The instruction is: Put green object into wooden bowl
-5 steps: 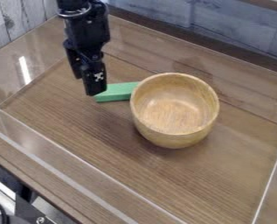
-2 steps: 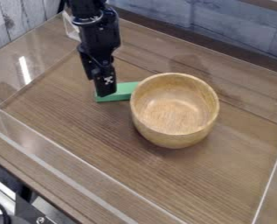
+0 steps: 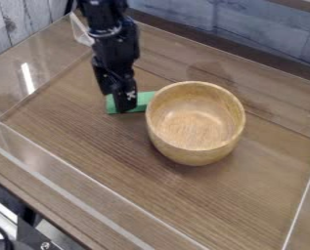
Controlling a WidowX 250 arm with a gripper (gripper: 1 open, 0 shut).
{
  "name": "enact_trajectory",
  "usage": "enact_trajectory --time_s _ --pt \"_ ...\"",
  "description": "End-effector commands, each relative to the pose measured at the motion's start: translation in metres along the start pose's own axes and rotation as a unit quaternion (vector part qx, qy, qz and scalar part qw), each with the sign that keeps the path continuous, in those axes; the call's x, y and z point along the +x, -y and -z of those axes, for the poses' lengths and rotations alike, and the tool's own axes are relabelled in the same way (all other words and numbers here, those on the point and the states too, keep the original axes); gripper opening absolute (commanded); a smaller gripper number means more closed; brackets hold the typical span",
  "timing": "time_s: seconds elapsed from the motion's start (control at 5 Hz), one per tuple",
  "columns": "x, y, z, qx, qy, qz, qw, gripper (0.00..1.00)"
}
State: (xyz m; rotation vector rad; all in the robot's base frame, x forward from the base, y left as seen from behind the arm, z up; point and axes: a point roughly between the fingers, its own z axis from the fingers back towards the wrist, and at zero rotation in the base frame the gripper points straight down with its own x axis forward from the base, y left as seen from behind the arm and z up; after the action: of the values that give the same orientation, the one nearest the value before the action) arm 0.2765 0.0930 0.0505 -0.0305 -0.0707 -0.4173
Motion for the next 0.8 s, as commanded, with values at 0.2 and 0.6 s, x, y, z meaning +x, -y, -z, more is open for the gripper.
enact_trajectory --time_s 0.2,0.6 --pt "0.021 -0.007 0.001 0.017 0.024 -0.020 0.9994 1.00" --pt "0.018 -0.012 0.006 -0.005 0.035 -0.017 0.9992 1.00"
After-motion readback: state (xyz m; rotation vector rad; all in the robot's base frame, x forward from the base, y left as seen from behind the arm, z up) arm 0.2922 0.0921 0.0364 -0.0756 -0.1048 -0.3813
